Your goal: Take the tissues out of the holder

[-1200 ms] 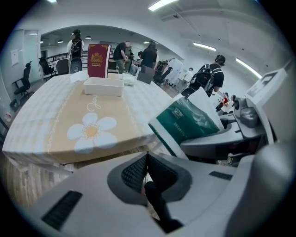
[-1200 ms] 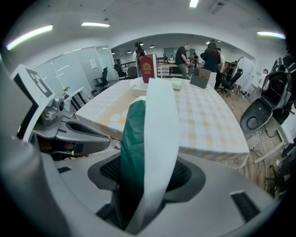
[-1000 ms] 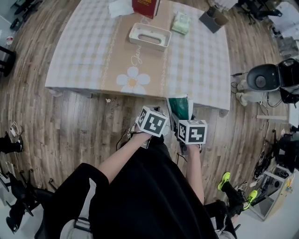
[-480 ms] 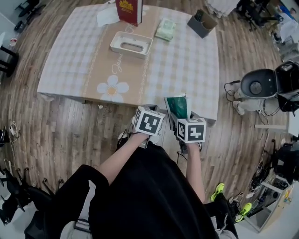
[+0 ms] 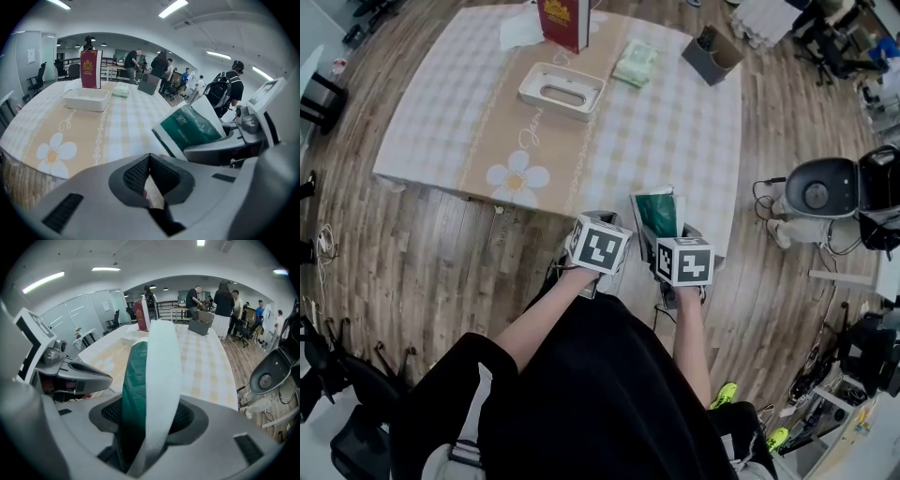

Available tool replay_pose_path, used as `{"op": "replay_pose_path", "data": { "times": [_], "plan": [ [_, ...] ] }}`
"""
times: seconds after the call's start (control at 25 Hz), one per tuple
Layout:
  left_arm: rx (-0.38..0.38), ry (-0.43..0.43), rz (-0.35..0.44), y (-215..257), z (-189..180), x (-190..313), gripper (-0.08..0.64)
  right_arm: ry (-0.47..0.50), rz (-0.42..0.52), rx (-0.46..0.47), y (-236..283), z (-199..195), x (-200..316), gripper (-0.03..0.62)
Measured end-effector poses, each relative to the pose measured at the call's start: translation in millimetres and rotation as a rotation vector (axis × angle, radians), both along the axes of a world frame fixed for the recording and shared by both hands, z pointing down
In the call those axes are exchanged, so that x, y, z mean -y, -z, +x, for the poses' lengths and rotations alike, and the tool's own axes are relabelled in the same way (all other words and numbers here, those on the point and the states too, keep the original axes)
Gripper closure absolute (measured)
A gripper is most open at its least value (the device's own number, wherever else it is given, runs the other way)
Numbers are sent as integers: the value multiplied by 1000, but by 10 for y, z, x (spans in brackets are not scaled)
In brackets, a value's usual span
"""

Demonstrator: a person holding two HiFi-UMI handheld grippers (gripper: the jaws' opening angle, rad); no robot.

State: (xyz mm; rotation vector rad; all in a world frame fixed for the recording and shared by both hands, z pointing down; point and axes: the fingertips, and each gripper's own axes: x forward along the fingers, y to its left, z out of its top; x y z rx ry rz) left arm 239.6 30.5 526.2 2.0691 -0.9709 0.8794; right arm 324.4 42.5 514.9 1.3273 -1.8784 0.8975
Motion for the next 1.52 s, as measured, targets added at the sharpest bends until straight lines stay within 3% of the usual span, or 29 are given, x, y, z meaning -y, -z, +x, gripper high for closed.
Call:
{"op": "replay_pose_path", "data": {
  "times": [0.36, 1.0, 1.52],
  "plan": [
    [-8, 34, -35, -73, -73, 494, 552, 37, -27, 1, -66, -113, 522, 330],
    [-20, 28, -40, -32, -128, 1647, 552, 88, -55, -66, -115, -220, 1908, 330],
    [-29, -7, -70, -117, -134, 1983, 552, 81, -99, -131, -276, -208, 2302, 330]
  ]
}}
